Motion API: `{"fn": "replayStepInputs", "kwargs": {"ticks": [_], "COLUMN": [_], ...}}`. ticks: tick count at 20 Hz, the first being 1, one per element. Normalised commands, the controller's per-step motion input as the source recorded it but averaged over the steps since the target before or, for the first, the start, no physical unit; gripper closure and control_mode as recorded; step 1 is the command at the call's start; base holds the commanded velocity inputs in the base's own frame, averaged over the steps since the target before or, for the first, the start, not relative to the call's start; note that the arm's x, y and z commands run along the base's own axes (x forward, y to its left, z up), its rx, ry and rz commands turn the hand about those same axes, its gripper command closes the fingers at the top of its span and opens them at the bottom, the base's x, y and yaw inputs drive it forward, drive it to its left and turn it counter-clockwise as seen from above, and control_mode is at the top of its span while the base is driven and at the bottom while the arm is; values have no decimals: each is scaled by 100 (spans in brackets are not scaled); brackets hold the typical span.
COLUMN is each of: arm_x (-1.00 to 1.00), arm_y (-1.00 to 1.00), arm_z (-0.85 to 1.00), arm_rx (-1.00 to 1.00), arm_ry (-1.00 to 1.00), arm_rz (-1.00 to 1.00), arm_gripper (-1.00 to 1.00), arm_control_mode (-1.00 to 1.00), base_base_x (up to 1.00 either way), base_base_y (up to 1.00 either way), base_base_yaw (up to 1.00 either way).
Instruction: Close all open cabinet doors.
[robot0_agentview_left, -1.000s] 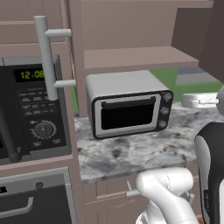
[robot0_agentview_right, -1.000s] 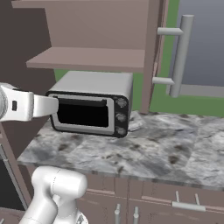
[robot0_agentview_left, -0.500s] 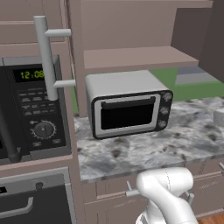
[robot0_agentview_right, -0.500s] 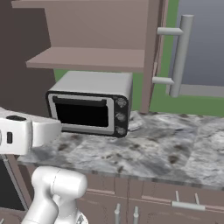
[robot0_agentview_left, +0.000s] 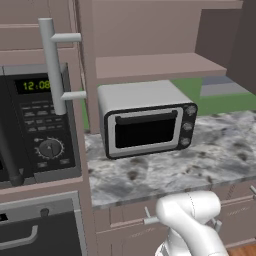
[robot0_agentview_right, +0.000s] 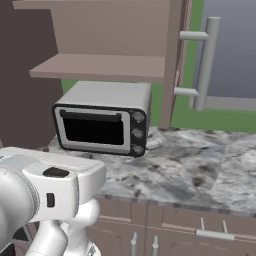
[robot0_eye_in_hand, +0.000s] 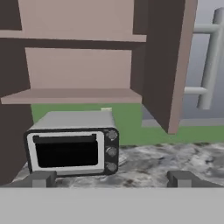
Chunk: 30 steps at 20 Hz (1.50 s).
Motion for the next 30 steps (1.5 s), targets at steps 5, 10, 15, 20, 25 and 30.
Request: {"fn": "replayStepInputs", "kwargs": {"ticks": [5,10,15,20,25,30], "arm_x": [-8,-1,38,59,56,58], "arm_y": [-69,-56,-42,-37,-39,-11], "arm_z": [0,0,0,0,-9,-11], "arm_rx": [0,0,7,9,9,7], "arm_ry": [-14,-19,-11,-7,-4,0], "arm_rz": [3,7,22,28,27,21], "arm_gripper": [-100,-100,-100,-100,-100,-100], "arm_control_mode": [-100,-100,-100,-100,-100,-100], "base_base_x": [0,0,0,0,0,0], "base_base_y": [0,0,0,0,0,0], "base_base_yaw": [0,0,0,0,0,0]}}
